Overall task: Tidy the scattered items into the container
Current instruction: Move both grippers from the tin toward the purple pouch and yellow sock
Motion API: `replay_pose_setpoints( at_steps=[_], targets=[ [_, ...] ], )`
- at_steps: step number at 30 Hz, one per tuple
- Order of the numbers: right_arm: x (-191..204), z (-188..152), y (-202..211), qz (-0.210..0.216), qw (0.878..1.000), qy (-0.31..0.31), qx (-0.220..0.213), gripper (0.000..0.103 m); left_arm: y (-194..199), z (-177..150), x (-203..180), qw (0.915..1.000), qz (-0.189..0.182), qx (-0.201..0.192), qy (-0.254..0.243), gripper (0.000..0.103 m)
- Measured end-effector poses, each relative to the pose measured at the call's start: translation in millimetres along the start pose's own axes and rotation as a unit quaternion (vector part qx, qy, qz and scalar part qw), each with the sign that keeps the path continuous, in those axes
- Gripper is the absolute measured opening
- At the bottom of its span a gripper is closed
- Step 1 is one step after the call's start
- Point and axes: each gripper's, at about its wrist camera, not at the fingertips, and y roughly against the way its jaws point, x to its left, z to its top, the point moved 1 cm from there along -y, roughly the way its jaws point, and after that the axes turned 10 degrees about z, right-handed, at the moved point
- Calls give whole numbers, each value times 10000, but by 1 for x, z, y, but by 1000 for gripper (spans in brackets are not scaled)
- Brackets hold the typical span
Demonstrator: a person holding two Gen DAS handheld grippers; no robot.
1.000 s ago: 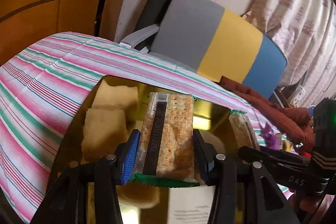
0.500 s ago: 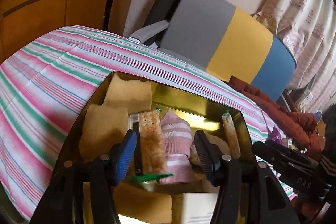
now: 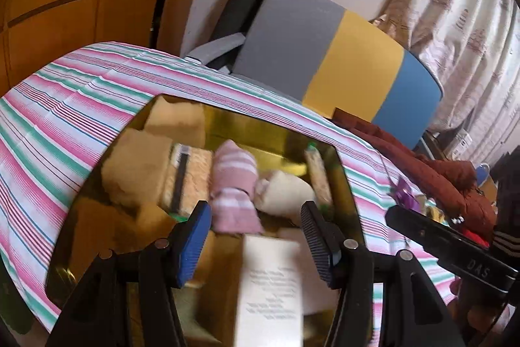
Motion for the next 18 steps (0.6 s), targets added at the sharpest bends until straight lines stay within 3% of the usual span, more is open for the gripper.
replay_pose_setpoints(
  at_steps=[8,18],
  targets=[
    [-29,-18,23,-145,9998,-165,-5,67,13,-19,-36,9989,-323,110,-324,59],
    [-96,-34,57,-495,9958,-767,-20,70,18,-46,-101,9929,-485,228,-1064,59]
  ],
)
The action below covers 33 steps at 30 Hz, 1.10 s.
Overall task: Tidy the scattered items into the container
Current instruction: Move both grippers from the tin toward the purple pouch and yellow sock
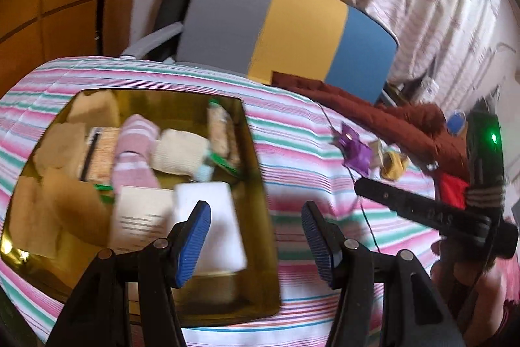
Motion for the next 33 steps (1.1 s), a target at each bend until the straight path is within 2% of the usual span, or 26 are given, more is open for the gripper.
replay_pose_setpoints(
  at_steps=[9,11,12,19,24,26,29,33],
  targets=[
    [-66,4,27,-405,9982,-424,-95,74,-9,-14,-63,9968,-338,164,-712,59],
    [-80,7,32,-555,9972,-485,-136,81,-10,-18,-74,9955,-424,202,-826,59],
    [-89,9,35,-654,9964,-519,-156,81,-11,-20,-78,9949,-444,210,-877,59],
    [-157,39,44,-1140,9903,-724,-342,82,-17,-31,-103,9906,-480,323,-1239,59],
    [-197,58,34,-1603,9846,-505,-485,82,-29,-28,-111,9896,-419,401,-1313,59],
    [-207,59,26,-1531,9862,-365,-519,82,-35,-26,-115,9895,-369,412,-1333,59],
    [-211,61,10,-1438,9887,-271,-335,82,-46,-22,-119,9900,-344,497,-1272,59],
    [-212,65,0,-1423,9889,-189,-388,82,-61,-15,-129,9905,-305,532,-1227,59]
  ],
)
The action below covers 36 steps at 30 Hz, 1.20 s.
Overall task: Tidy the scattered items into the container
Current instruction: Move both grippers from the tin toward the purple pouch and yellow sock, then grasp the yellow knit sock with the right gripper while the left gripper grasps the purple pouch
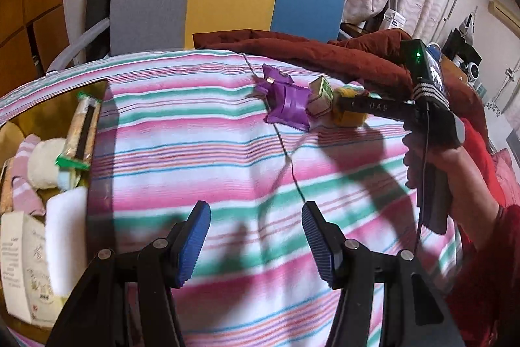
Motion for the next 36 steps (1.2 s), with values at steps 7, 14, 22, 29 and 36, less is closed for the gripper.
replay_pose_setpoints(
  at_steps=[7,14,22,29,36],
  targets=[
    [-14,0,-15,544,9968,-497,294,51,-24,20,-23,9998,39,-40,-216,59],
    [-17,5,-1,807,9923,-911,216,48,-54,53,-46,9996,49,-84,-247,64],
    [-22,7,0,585,9940,-867,317,48,-96,91,-69,9978,255,-73,-610,67],
    [-27,7,1,739,9912,-1054,305,48,-124,96,-71,9979,-44,-55,-640,42],
    [-27,6,1,642,9923,-1012,311,48,-113,74,-67,9959,-127,-543,-715,40]
  ],
)
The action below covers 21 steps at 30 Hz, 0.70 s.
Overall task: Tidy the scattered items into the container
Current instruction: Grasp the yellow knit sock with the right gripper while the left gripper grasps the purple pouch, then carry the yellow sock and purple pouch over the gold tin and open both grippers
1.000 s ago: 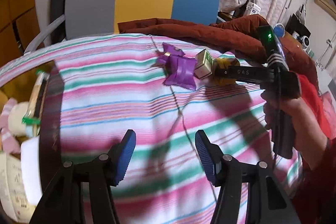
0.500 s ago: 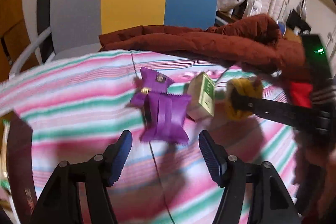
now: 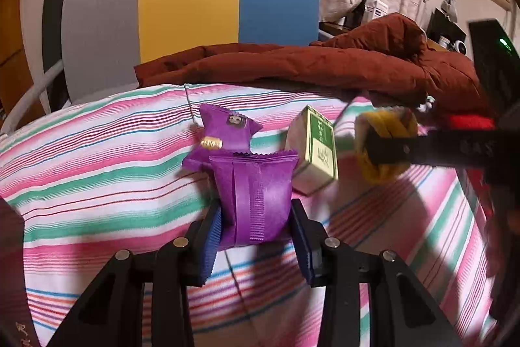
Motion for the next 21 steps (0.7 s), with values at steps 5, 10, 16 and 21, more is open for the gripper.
replay_pose_setpoints(
  at_steps=[5,10,16,21],
  targets=[
    [5,-2,-3,-134,9998,167,13,48,10,-10,6,9998,124,-48,157,40],
    [15,-2,-1,-385,9977,547,-88,48,19,-21,15,9993,173,-85,325,39],
    [26,-1,7,-538,9946,845,-273,48,33,-33,16,9989,267,-167,361,39],
    [32,-1,14,-620,9922,1010,-396,48,47,-39,11,9984,349,-328,286,39]
  ],
)
